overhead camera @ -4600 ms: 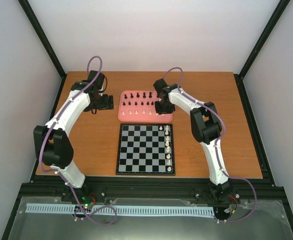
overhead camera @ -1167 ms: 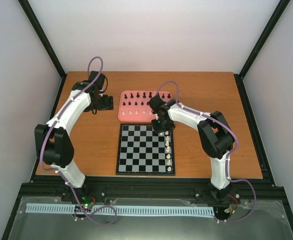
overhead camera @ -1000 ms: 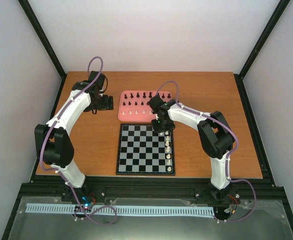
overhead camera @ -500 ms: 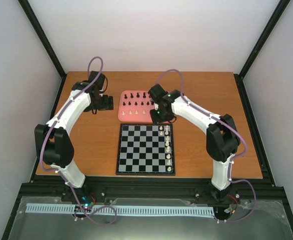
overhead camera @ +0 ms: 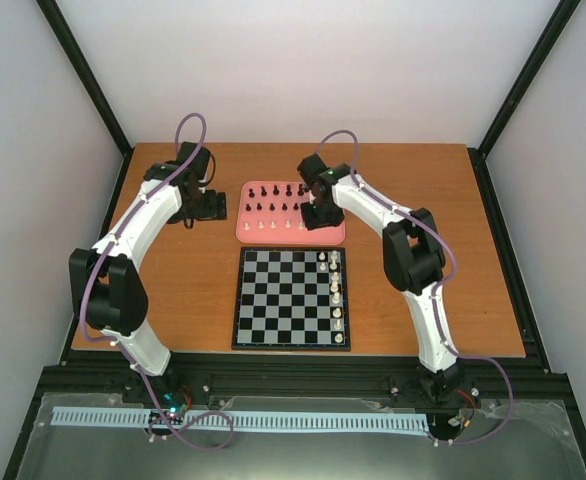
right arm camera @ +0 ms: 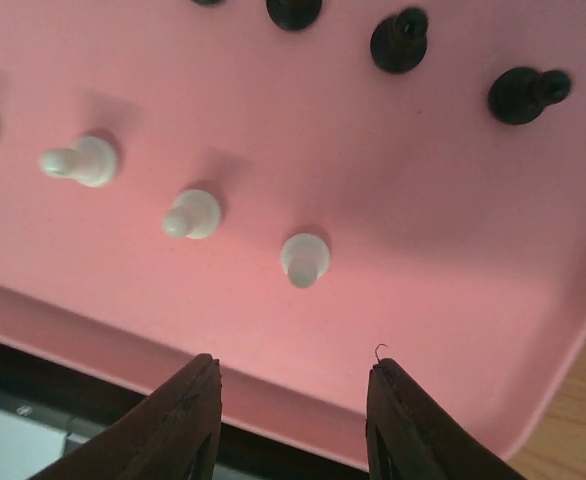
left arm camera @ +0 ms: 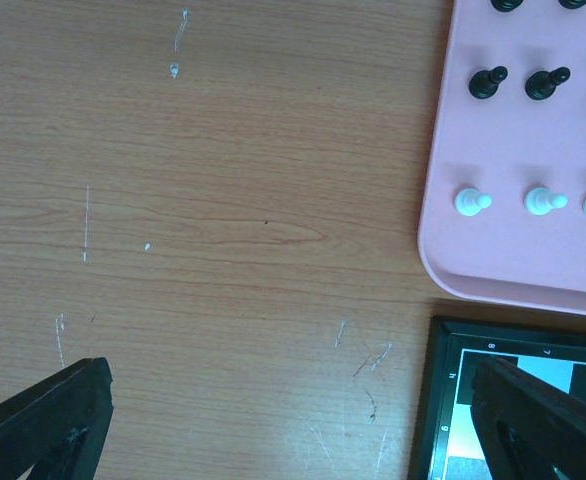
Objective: Set up the chess pieces on the board
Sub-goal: Pick up the chess piece from the storage box.
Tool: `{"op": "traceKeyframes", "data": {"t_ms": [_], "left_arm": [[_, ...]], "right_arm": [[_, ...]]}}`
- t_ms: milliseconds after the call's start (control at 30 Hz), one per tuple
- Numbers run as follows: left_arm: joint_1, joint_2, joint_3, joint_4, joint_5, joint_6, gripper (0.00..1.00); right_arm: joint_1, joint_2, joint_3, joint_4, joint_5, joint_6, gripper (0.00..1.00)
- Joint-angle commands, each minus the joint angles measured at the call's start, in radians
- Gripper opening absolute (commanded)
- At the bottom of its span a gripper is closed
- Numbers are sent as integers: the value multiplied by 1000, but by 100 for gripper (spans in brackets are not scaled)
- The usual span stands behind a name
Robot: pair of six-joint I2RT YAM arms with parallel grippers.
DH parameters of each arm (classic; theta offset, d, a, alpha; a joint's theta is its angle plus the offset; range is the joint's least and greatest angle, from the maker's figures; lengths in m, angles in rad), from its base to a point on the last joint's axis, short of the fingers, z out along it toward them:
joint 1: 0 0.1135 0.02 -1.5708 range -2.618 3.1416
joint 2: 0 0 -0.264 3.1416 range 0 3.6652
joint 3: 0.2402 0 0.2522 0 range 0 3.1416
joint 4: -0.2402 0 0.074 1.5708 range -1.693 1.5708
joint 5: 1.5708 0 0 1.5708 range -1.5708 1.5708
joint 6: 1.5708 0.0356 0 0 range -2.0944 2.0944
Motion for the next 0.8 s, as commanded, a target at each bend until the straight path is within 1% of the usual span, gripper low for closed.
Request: {"op": "traceKeyframes", "data": {"t_ms": [0, 133, 500, 767], "left_arm": [[-5, -37, 20, -5, -14, 16, 100], [-4, -27, 24, -6, -11, 13, 100], [-5, -21, 25, -6, -10, 13, 100], [-5, -21, 26, -8, -13, 15, 100]], "right_arm": [[-1, 44, 52, 4, -10, -25, 47], [-9, 95, 97, 1, -22, -35, 46], [-27, 153, 113, 21, -21, -42, 46], [-32, 199, 158, 14, -14, -43, 46]]}}
